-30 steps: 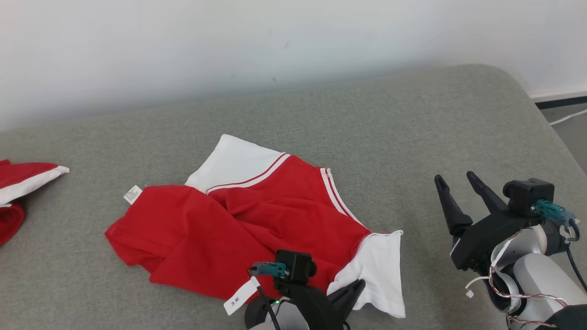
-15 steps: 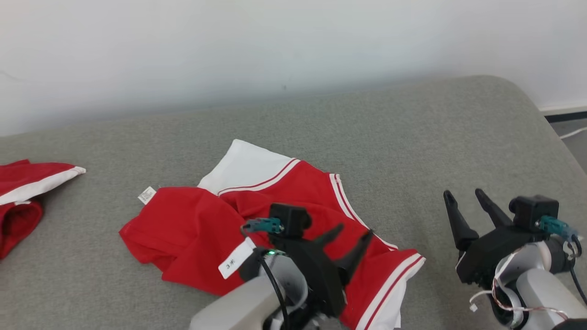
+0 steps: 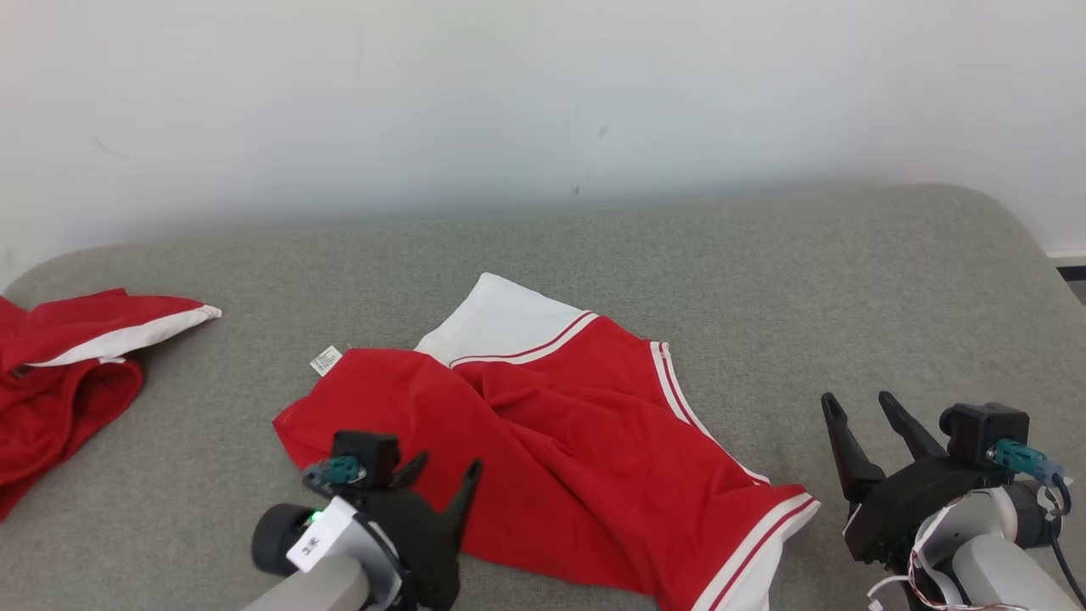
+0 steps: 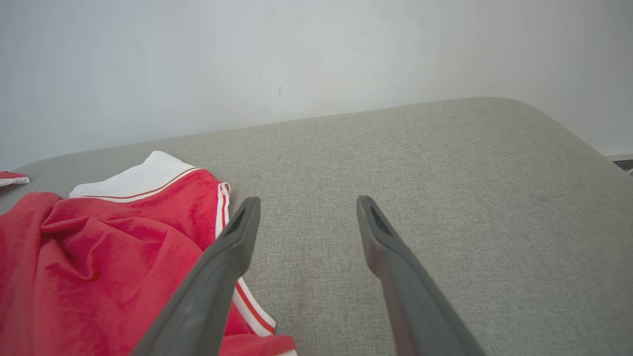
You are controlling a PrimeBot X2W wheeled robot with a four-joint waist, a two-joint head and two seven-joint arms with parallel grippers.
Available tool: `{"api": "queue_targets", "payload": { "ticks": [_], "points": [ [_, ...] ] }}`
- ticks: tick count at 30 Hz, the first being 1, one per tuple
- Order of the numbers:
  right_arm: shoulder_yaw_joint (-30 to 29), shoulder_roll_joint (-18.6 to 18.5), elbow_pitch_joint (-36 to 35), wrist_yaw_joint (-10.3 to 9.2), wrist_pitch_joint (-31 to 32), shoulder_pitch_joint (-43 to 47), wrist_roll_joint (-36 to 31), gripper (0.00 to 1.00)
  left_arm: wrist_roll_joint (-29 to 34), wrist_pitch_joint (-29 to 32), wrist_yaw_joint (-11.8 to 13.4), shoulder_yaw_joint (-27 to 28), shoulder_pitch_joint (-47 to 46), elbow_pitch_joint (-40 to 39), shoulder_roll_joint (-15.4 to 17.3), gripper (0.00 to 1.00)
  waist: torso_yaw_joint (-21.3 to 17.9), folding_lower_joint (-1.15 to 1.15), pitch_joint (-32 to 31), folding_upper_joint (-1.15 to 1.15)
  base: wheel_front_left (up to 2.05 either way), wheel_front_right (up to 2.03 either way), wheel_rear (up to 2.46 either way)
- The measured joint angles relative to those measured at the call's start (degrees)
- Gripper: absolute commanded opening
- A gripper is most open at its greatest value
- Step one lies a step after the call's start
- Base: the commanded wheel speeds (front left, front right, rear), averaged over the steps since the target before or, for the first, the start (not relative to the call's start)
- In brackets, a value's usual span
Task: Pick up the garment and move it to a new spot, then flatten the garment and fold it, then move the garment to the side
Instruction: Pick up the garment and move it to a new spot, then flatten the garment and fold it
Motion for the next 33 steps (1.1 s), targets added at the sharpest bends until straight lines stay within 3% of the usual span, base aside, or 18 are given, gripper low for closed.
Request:
{"api": "queue_targets", "payload": {
  "ticks": [12, 22, 23, 24, 25, 33],
  "points": [
    [0.47, 0.02, -0.05, 0.00, -0.21, 0.63, 0.02, 1.00, 1.83, -2.00, 0.07, 3.26, 1.91, 7.80, 4.19, 1.00, 1.64, 0.00, -0.96, 0.00, 0.00, 0.00, 0.00],
    [0.65, -0.14, -0.19, 0.00, -0.09, 0.60, 0.02, 1.00, -1.07, -0.85, 0.07, 3.31, 4.80, 7.55, 1.25, 1.00, 1.04, 0.00, -0.85, 0.00, 0.00, 0.00, 0.00],
    [0.63, -0.18, -0.19, 0.00, -0.09, 0.60, 0.02, 1.00, -1.12, -0.65, 0.07, 3.38, 4.81, 7.69, 1.29, 0.84, 0.97, 0.00, -0.84, 0.00, 0.00, 0.00, 0.00],
    [0.62, -0.19, -0.22, 0.00, -0.08, 0.59, 0.02, 1.00, -1.12, -0.64, 0.07, 3.41, 4.80, 7.87, 1.29, 0.36, 0.88, 0.00, -0.83, 0.00, 0.00, 0.00, 0.00],
    [0.63, -0.19, -0.25, 0.00, -0.08, 0.59, 0.02, 1.00, -1.09, -0.64, 0.07, 3.37, 4.78, 8.09, 1.27, 0.00, 0.80, 0.00, -0.83, 0.00, 0.00, 0.00, 0.00],
    [0.58, -0.21, -0.47, 0.00, -0.08, 0.60, 0.02, 1.00, 0.37, -1.40, 0.07, 3.01, 3.58, 9.17, 1.26, 0.00, 0.48, 0.00, -0.82, 0.00, 0.00, 0.00, 0.00]
  ]
}}
